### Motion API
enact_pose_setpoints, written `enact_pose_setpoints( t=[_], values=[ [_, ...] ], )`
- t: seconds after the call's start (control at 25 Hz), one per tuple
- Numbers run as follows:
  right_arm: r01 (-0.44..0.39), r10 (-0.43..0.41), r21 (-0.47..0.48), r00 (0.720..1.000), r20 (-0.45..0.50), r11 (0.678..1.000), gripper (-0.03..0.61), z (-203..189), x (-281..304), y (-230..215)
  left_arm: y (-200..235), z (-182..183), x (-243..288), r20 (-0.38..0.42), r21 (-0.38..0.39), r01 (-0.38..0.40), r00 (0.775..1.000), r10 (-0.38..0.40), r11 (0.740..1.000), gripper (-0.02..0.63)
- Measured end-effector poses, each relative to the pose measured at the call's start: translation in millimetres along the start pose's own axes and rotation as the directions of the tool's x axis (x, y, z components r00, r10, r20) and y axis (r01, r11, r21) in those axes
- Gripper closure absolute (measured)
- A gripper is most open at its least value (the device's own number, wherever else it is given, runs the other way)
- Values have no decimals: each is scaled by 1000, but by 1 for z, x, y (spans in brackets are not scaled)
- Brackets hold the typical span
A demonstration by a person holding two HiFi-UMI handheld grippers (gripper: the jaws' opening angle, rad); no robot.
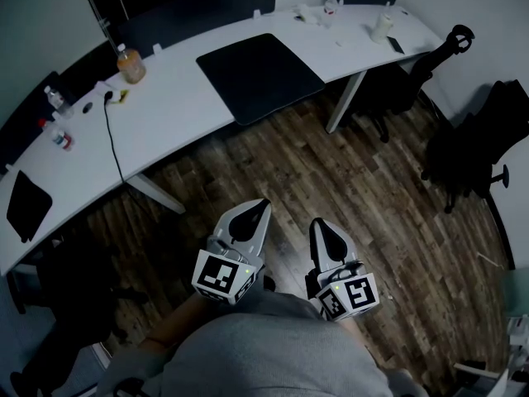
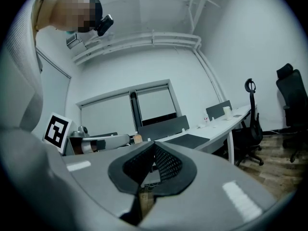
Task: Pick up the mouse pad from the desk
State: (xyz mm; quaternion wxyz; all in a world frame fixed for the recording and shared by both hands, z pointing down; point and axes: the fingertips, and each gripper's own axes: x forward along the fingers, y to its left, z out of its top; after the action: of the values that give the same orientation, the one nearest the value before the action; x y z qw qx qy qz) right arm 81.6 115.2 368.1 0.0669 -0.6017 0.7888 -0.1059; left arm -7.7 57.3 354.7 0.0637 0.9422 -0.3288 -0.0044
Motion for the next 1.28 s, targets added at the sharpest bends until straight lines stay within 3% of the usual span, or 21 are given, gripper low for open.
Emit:
enact_pose_setpoints(
  t=[0.76, 1.12, 1.28],
  values=[
    [-1, 0, -27, 1000, -16, 1000, 577, 13, 132, -50, 99, 9, 107, 16, -32, 13, 1000, -12, 999, 615],
    [-5, 4, -16, 999, -50, 1000, 577, 15, 183, -61, 142, 7, 134, -24, -90, -3, 1000, 1, 996, 615],
    [-9, 8, -27, 999, -43, 1000, 577, 23, 205, -71, 158, 14, 153, -11, -73, 6, 1000, -7, 997, 615]
  ],
)
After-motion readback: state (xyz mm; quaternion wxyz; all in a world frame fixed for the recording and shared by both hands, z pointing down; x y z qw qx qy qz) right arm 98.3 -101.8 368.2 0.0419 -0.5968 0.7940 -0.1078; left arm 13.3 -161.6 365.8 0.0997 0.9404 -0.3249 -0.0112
